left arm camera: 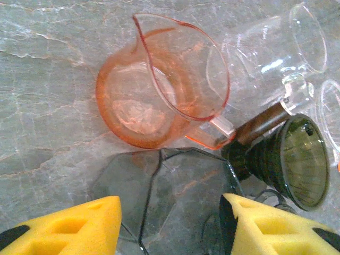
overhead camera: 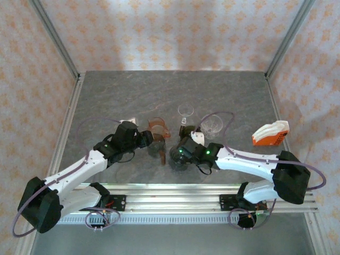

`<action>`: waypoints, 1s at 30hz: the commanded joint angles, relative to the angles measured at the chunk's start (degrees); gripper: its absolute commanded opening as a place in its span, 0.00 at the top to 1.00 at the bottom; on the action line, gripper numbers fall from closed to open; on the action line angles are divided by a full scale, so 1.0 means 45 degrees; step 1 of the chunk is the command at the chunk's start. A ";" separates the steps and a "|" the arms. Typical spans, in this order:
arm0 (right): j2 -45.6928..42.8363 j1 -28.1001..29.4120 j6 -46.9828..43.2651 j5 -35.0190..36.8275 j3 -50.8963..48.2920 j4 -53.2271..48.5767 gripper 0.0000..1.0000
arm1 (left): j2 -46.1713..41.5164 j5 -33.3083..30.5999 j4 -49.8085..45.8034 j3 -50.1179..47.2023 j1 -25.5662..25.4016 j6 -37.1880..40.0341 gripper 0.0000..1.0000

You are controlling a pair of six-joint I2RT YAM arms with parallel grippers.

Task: Place the coffee filter in the dripper

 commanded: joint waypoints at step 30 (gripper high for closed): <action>-0.3805 -0.0724 -0.2712 0.0127 0.2696 -0.2877 1.00 | 0.1168 0.0843 -0.1066 0.0356 -0.0441 0.1966 0.77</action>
